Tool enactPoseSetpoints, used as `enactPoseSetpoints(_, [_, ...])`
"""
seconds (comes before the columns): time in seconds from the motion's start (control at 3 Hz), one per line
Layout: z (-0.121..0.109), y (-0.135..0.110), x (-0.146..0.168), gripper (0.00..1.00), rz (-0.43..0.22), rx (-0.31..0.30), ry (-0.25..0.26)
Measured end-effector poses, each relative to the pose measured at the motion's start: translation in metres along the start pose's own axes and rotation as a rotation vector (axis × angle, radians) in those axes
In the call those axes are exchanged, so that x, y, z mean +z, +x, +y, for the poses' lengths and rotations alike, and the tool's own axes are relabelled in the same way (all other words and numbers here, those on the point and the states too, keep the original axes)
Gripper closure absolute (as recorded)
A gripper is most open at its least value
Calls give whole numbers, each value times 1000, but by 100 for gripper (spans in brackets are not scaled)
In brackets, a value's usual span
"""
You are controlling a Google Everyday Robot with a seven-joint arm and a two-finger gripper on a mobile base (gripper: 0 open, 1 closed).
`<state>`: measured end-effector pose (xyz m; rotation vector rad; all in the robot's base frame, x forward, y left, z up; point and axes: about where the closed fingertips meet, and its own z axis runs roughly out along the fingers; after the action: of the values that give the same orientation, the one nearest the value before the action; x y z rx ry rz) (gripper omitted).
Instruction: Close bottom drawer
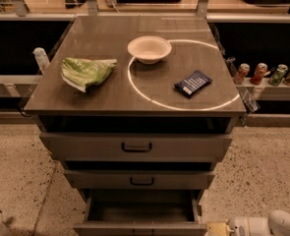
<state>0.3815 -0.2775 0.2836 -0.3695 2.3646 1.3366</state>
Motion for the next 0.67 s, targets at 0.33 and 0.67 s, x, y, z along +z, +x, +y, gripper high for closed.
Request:
enactPoseSetpoints(0.33, [-27, 5, 13, 100, 1, 54, -10])
enactPoseSetpoints(0.67, [-43, 17, 20, 100, 7, 115, -13])
